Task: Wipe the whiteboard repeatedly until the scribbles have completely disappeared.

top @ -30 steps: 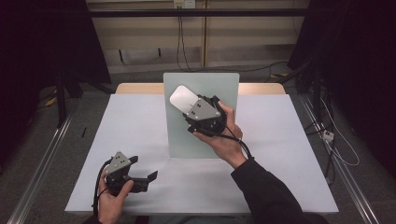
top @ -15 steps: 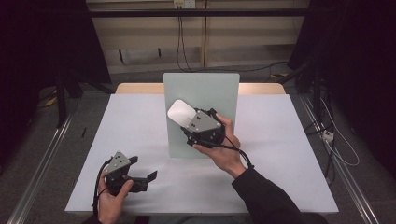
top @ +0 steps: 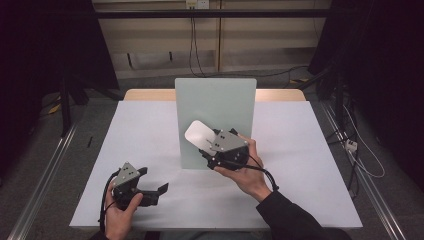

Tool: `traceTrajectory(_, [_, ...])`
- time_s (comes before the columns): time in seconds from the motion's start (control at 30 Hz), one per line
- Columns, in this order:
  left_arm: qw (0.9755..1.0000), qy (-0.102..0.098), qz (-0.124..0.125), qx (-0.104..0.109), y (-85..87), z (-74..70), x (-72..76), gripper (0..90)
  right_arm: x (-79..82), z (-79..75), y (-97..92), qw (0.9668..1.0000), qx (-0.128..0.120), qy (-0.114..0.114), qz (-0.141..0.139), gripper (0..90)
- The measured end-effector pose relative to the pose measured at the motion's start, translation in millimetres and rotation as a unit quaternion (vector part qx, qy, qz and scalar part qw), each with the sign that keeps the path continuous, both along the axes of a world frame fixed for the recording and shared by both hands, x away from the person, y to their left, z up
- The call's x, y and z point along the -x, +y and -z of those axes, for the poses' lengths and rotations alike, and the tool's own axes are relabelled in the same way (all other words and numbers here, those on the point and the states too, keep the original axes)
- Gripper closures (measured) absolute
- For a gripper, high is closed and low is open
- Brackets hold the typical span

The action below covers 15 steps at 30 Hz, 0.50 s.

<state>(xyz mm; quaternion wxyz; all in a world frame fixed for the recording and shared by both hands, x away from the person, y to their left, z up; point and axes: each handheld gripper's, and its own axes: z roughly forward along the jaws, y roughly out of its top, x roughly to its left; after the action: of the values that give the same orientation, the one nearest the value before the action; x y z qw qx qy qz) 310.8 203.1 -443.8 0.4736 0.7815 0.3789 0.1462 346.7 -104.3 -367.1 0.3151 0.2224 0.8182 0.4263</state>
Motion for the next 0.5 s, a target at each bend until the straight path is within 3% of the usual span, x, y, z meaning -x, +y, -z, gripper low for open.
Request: traceTrajectory(0.5, [1.0, -0.004, -0.001, 0.001, 0.6, -0.1, 0.2, 4.4, 8.5, 9.9, -20.9, 0.9991, -0.012, 0.04, -0.008, 31.5])
